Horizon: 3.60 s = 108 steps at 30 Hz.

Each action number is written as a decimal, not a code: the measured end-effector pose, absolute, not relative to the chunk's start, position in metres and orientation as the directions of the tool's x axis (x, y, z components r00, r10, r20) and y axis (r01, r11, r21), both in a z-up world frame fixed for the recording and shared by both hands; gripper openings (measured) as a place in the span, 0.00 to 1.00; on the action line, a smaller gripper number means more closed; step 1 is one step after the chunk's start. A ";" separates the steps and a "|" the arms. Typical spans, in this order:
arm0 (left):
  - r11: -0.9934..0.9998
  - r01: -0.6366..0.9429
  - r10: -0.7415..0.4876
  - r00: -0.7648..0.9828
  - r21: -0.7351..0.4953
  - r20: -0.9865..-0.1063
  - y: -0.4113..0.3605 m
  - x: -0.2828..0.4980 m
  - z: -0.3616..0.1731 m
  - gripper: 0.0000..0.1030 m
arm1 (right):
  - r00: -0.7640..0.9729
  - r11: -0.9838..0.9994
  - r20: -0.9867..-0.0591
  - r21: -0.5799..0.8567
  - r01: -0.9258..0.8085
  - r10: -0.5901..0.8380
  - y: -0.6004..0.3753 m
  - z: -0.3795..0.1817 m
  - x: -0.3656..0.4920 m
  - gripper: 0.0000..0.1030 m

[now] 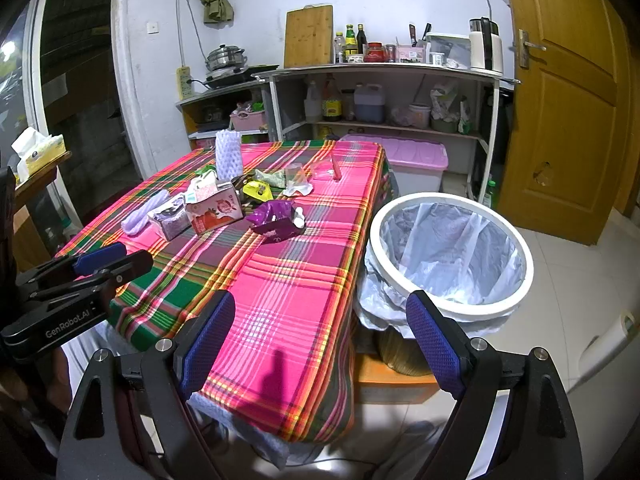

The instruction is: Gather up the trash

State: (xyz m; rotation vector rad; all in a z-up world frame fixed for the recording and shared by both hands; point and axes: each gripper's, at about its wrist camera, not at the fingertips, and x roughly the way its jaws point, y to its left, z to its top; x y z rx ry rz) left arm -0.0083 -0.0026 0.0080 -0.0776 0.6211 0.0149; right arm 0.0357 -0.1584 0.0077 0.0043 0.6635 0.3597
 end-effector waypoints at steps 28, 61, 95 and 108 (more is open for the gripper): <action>0.997 -0.036 -0.010 0.813 -0.068 -0.582 -0.003 -0.009 0.008 0.47 | 0.728 0.939 -0.602 0.117 -0.325 0.327 -0.160 0.008 0.034 0.85; 0.994 -0.083 0.022 0.794 -0.072 -0.607 0.022 0.025 -0.005 0.47 | 0.698 0.918 -0.618 0.107 -0.381 0.362 -0.144 0.000 0.081 0.85; 0.997 -0.066 0.021 0.707 -0.036 -0.706 0.112 0.124 -0.042 0.70 | 0.510 0.858 -0.762 0.113 -0.502 0.399 -0.059 -0.037 0.203 0.57; 0.992 -0.108 0.032 0.731 -0.069 -0.681 0.114 0.106 -0.040 0.62 | 0.510 0.859 -0.737 0.188 -0.476 0.444 -0.075 -0.030 0.192 0.33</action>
